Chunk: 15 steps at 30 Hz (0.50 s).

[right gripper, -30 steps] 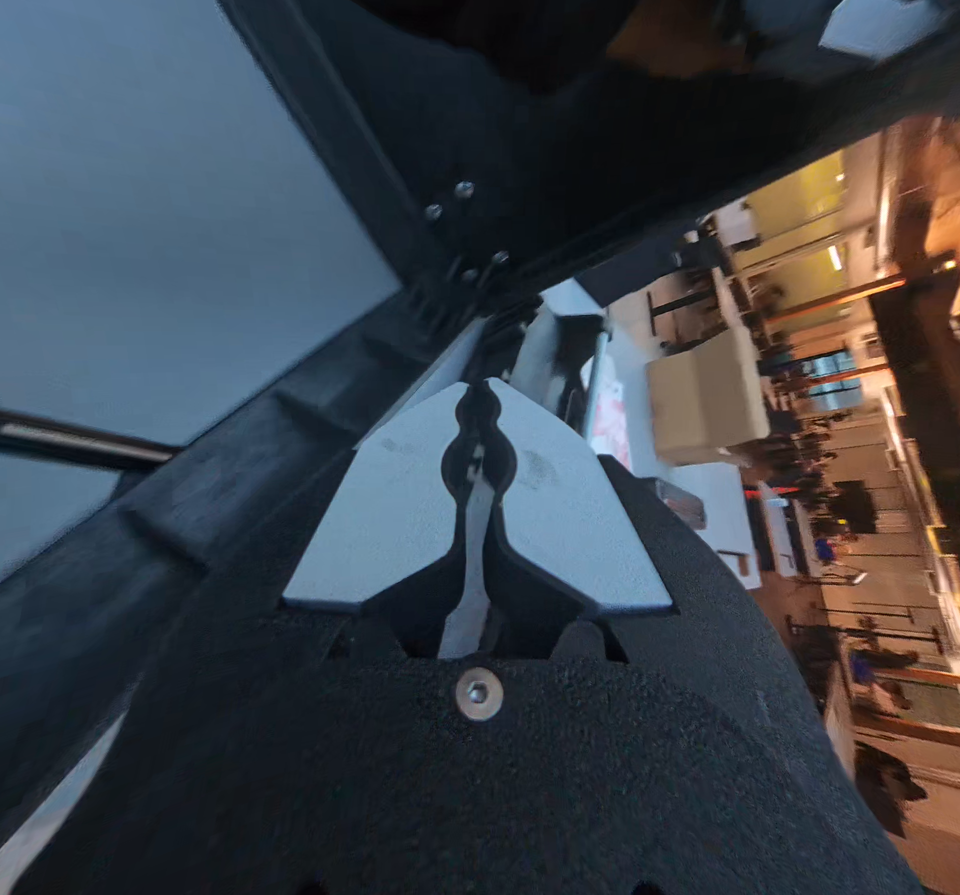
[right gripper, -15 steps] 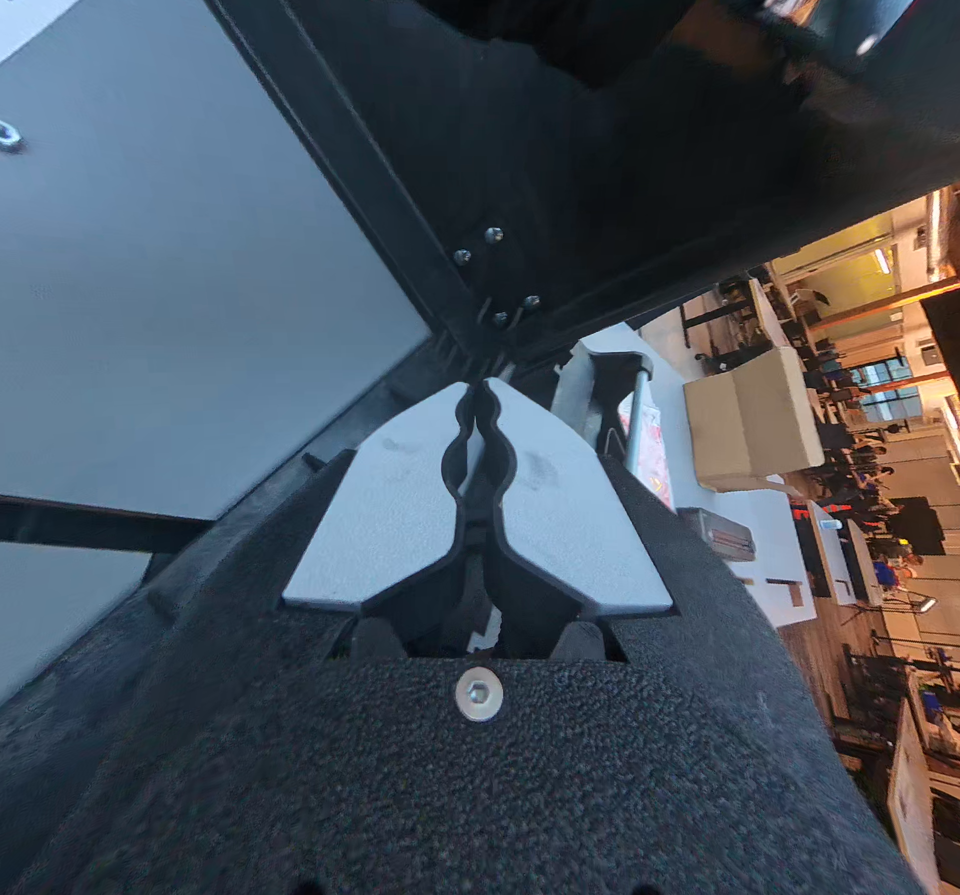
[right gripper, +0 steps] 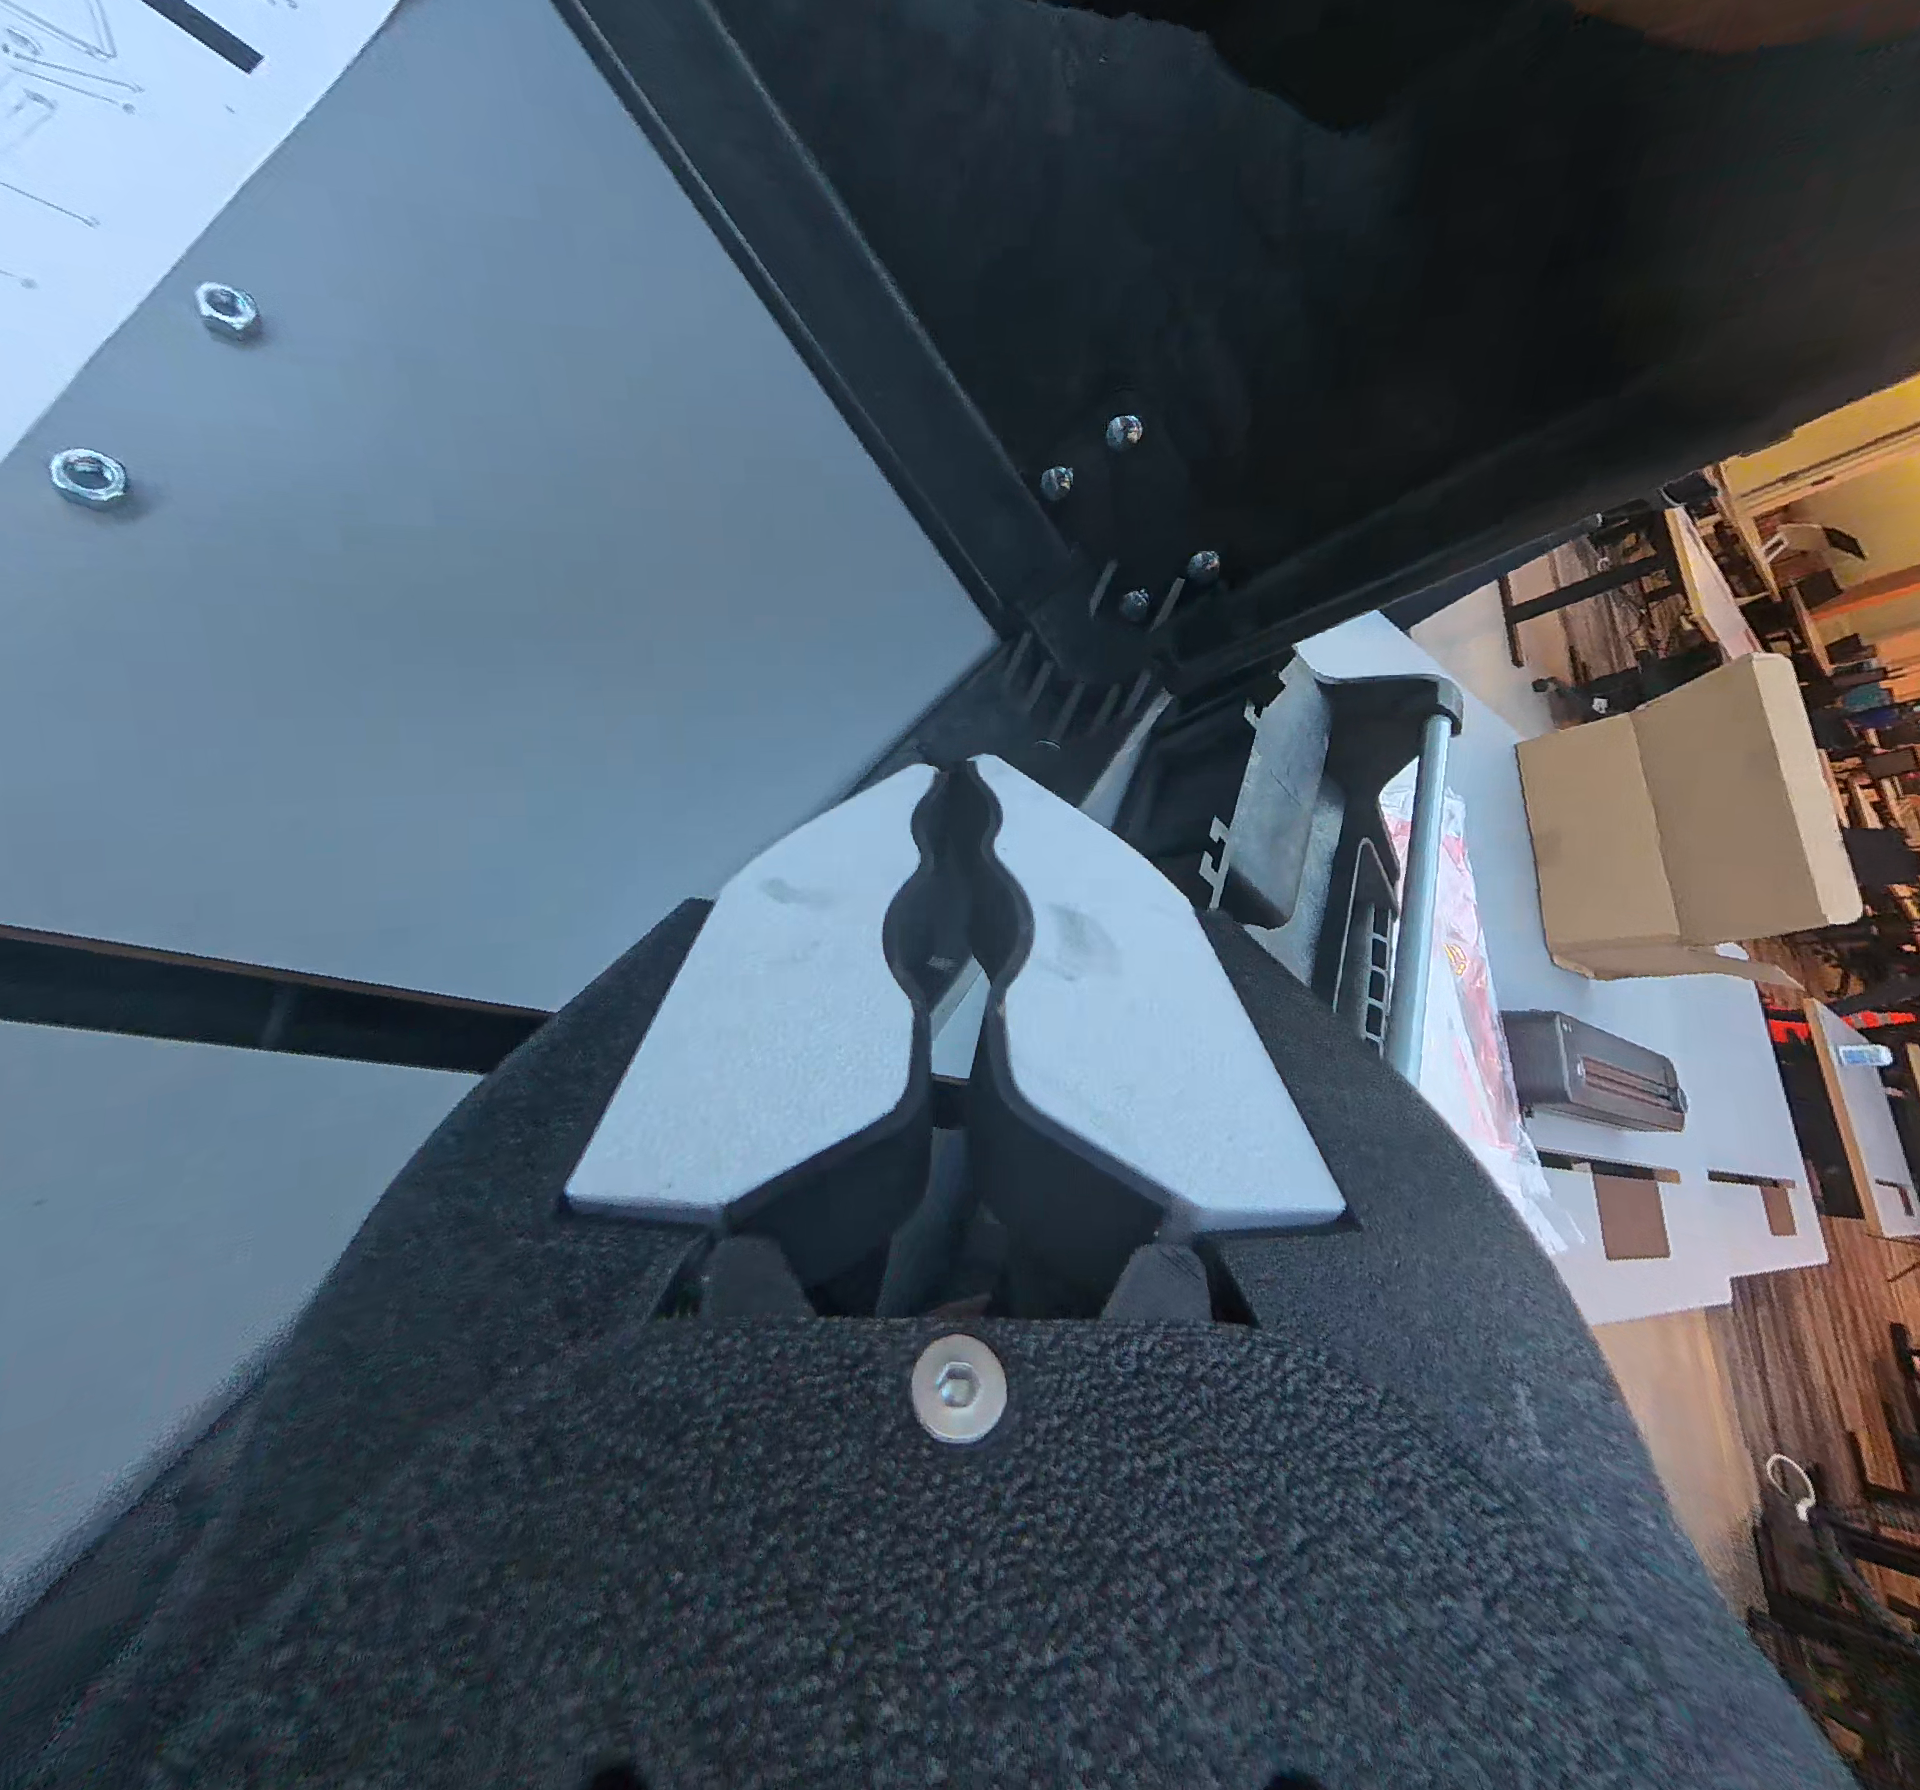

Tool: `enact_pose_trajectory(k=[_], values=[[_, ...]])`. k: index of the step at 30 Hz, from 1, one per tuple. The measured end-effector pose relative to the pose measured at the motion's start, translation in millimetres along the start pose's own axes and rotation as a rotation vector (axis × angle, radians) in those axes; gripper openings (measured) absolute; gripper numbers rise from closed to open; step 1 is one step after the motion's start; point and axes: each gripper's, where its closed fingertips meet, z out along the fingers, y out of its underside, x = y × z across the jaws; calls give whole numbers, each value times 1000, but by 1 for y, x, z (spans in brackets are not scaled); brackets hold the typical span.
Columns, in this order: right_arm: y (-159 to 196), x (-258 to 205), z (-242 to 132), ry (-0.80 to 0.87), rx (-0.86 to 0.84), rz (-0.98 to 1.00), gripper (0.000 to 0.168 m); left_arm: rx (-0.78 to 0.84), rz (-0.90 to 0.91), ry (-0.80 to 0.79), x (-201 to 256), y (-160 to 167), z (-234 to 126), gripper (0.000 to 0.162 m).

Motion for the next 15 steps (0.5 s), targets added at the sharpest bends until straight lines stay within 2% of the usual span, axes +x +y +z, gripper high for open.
enact_pose_trajectory(k=[1, 5, 7, 15], values=[[-2, -1, 0, -1, 4, -2, 3, 11, -49, 39, 1, 1, 1, 20], [-8, 0, -1, 4, 24, -3, 3, 24, 27, 15, 1, 1, 0, 21], [-7, 1, -2, 3, 24, -4, 3, 21, 74, -11, 0, 1, 0, 15], [4, 1, -8, -16, 16, 15, 3, 40, 12, -46, 2, 2, -1, 15]])
